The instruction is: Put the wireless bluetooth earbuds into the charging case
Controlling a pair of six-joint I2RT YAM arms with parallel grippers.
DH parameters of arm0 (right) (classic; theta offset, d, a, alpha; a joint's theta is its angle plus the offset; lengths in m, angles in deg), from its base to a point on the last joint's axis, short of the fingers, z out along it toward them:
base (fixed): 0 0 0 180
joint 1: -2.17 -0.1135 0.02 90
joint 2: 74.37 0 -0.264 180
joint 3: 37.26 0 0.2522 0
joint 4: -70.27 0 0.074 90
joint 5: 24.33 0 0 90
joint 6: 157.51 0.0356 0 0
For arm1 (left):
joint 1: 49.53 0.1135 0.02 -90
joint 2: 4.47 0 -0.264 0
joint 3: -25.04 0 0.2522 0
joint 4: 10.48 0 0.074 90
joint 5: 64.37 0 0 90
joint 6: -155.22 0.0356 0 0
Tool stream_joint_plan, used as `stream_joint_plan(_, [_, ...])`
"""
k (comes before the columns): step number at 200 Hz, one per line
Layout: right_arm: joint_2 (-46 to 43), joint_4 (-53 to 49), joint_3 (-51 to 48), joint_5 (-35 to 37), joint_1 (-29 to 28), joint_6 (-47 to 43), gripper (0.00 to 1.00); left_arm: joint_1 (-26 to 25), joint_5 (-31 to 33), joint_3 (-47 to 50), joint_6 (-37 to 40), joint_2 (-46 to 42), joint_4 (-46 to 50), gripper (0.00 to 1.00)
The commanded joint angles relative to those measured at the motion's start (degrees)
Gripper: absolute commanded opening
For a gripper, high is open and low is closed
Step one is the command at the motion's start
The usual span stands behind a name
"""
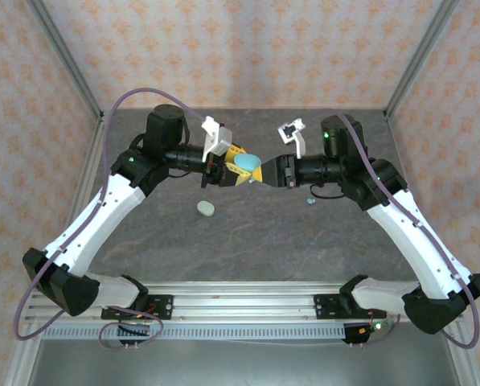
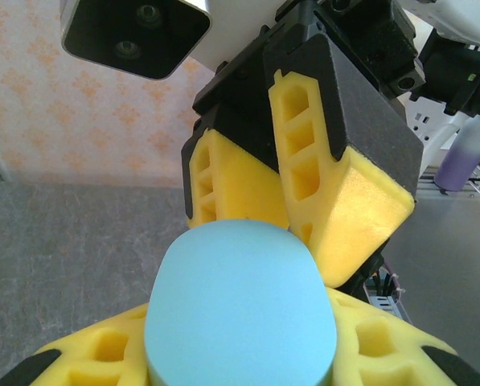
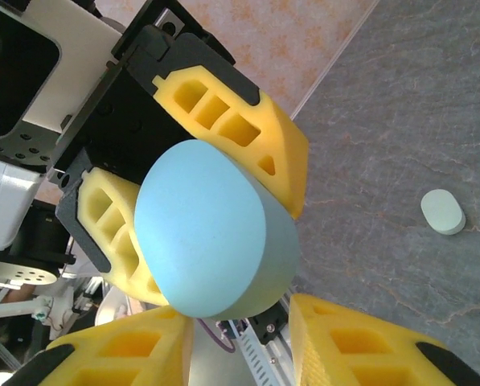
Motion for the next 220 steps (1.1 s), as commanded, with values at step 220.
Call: stream_joint_plan(220, [-4.4, 18.4, -4.0, 11.8, 3.7, 5.2, 0.53, -1.7, -8.6, -4.2, 2.4, 1.9, 8.7, 0.00])
